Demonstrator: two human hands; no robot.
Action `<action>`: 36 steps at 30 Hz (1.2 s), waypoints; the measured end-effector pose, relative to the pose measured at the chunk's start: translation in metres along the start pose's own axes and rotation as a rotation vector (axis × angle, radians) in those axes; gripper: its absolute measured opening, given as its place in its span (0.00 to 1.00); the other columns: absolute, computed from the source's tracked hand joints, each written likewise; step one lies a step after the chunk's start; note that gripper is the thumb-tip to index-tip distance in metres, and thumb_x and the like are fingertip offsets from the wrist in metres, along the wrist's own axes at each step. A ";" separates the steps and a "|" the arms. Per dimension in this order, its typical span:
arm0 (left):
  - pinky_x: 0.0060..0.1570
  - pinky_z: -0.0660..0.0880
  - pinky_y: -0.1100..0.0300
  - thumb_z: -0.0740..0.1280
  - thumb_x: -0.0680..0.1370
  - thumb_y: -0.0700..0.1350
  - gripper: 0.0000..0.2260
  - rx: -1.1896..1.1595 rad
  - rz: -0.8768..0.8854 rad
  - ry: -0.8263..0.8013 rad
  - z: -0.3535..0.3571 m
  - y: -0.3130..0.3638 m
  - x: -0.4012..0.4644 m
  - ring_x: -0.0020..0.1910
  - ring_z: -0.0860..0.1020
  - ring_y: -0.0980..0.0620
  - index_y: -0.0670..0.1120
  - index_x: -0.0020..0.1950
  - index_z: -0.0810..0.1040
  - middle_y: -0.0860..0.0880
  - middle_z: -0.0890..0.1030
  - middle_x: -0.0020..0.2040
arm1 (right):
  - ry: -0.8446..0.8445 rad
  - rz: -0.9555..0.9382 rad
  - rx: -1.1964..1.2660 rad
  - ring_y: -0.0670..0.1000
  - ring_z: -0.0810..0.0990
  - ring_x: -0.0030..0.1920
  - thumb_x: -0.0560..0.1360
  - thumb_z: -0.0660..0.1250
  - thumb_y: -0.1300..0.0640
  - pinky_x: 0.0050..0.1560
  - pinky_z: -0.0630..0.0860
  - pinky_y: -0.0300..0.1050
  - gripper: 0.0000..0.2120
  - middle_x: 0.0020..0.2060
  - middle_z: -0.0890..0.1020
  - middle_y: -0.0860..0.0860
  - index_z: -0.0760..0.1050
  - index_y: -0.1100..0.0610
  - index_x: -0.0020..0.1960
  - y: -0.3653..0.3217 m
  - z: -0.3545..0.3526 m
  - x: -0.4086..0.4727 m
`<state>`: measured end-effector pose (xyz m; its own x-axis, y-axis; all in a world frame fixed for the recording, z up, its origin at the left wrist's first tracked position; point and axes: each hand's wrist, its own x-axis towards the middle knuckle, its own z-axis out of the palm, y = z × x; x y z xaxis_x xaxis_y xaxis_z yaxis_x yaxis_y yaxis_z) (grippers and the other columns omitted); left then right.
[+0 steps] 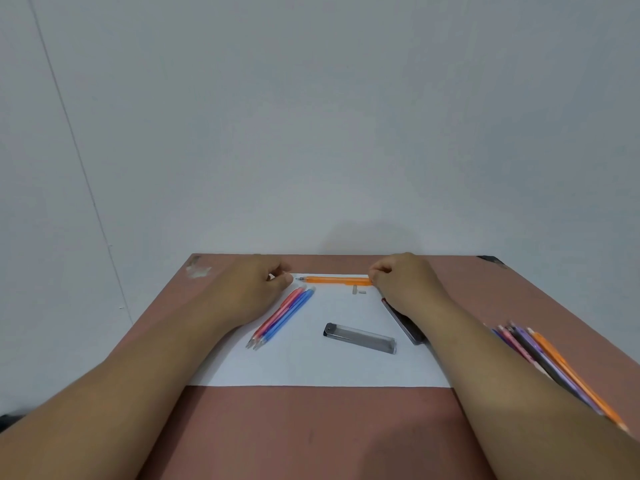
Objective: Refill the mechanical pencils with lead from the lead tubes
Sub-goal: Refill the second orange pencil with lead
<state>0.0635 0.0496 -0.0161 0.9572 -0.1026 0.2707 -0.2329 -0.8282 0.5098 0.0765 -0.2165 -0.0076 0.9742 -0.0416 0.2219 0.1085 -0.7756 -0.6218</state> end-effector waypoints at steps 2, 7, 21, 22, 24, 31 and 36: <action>0.51 0.77 0.58 0.62 0.83 0.55 0.08 -0.004 0.000 -0.003 0.000 0.000 -0.001 0.47 0.79 0.62 0.60 0.54 0.81 0.64 0.82 0.48 | 0.074 -0.039 0.026 0.47 0.81 0.43 0.79 0.64 0.57 0.44 0.78 0.43 0.10 0.42 0.83 0.45 0.83 0.53 0.44 -0.006 -0.004 -0.004; 0.51 0.77 0.59 0.62 0.83 0.55 0.08 -0.014 0.003 0.000 0.000 0.000 -0.001 0.48 0.78 0.62 0.60 0.55 0.81 0.64 0.81 0.49 | -0.035 -0.221 0.053 0.41 0.79 0.45 0.76 0.71 0.49 0.47 0.78 0.40 0.04 0.43 0.81 0.39 0.84 0.46 0.44 -0.035 -0.020 -0.023; 0.51 0.72 0.60 0.63 0.83 0.54 0.11 -0.022 0.002 0.038 0.000 0.000 0.001 0.52 0.76 0.61 0.56 0.63 0.79 0.63 0.77 0.52 | -0.564 -0.204 -0.273 0.41 0.79 0.41 0.65 0.81 0.41 0.44 0.77 0.40 0.14 0.39 0.82 0.39 0.83 0.46 0.44 -0.048 -0.033 -0.041; 0.51 0.72 0.60 0.63 0.82 0.53 0.11 -0.028 0.012 0.057 0.000 0.001 0.001 0.51 0.75 0.62 0.56 0.63 0.80 0.63 0.76 0.50 | -0.557 -0.208 -0.265 0.41 0.79 0.40 0.66 0.80 0.42 0.43 0.77 0.40 0.12 0.37 0.82 0.38 0.83 0.46 0.44 -0.047 -0.032 -0.041; 0.48 0.72 0.63 0.64 0.82 0.54 0.11 -0.033 0.045 0.101 -0.002 0.005 -0.001 0.49 0.75 0.63 0.56 0.62 0.80 0.64 0.77 0.48 | -0.523 -0.211 -0.219 0.41 0.79 0.37 0.67 0.79 0.43 0.41 0.77 0.41 0.10 0.34 0.82 0.38 0.83 0.47 0.43 -0.045 -0.029 -0.039; 0.43 0.71 0.70 0.68 0.79 0.56 0.07 -0.262 0.192 0.127 -0.008 0.029 -0.018 0.46 0.76 0.63 0.60 0.55 0.83 0.62 0.80 0.45 | -0.225 -0.221 0.115 0.41 0.77 0.32 0.69 0.78 0.45 0.39 0.75 0.42 0.09 0.34 0.83 0.43 0.82 0.49 0.42 -0.041 -0.018 -0.032; 0.44 0.70 0.74 0.72 0.78 0.51 0.07 -0.460 0.194 0.034 -0.005 0.042 -0.022 0.46 0.78 0.65 0.58 0.55 0.85 0.64 0.82 0.45 | -0.172 -0.229 0.183 0.43 0.80 0.36 0.69 0.79 0.46 0.45 0.81 0.49 0.09 0.36 0.85 0.44 0.82 0.49 0.41 -0.042 -0.008 -0.034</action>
<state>0.0320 0.0198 0.0039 0.8844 -0.2061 0.4187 -0.4650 -0.4659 0.7528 0.0372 -0.1877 0.0168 0.9379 0.2395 0.2509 0.3467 -0.6259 -0.6986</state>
